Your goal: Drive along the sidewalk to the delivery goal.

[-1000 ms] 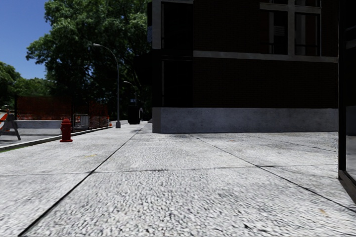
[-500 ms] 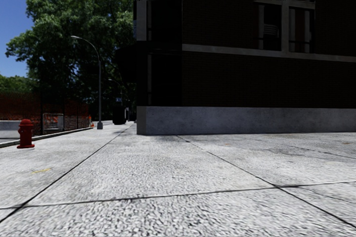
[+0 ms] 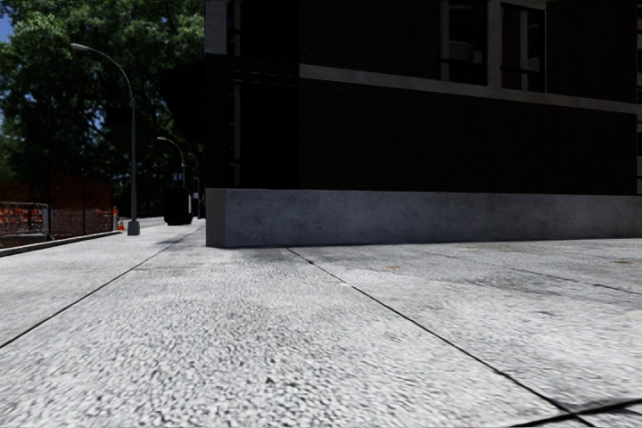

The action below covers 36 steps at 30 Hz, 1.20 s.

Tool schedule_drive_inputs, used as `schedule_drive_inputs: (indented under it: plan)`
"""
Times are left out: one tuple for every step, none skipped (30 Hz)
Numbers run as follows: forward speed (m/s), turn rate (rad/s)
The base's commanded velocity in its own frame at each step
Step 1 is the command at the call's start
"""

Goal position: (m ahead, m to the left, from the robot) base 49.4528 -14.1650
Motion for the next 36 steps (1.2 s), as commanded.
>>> schedule_drive_inputs:
  plan:
    - [1.56, -0.33]
    - [1.55, -0.33]
    - [1.55, -0.33]
    - [1.50, -0.34]
    - [1.49, -0.35]
    - [1.48, -0.36]
    - [1.48, -0.36]
    - [1.48, -0.37]
    - [1.48, -0.37]
    - [1.48, -0.37]
    - [1.48, -0.37]
    - [1.48, -0.37]
    - [1.48, -0.37]
    - [1.48, -0.37]
    - [1.48, -0.37]
    - [1.48, -0.37]
    - [1.48, -0.38]
    - [1.48, -0.38]
    - [1.48, -0.38]
    - [1.48, -0.38]
    - [1.48, -0.38]
    - [1.48, -0.38]
    - [1.48, -0.38]
    - [1.48, -0.39]
    - [1.48, -0.39]
    - [1.48, -0.39]
    - [1.48, -0.39]
    - [1.48, -0.39]
    - [1.51, -0.39]
    - [1.54, -0.39]
    - [1.54, -0.39]
    - [1.56, -0.39]
    - [1.57, -0.39]
    - [1.58, -0.39]
    - [1.58, -0.39]
    - [1.58, -0.39]
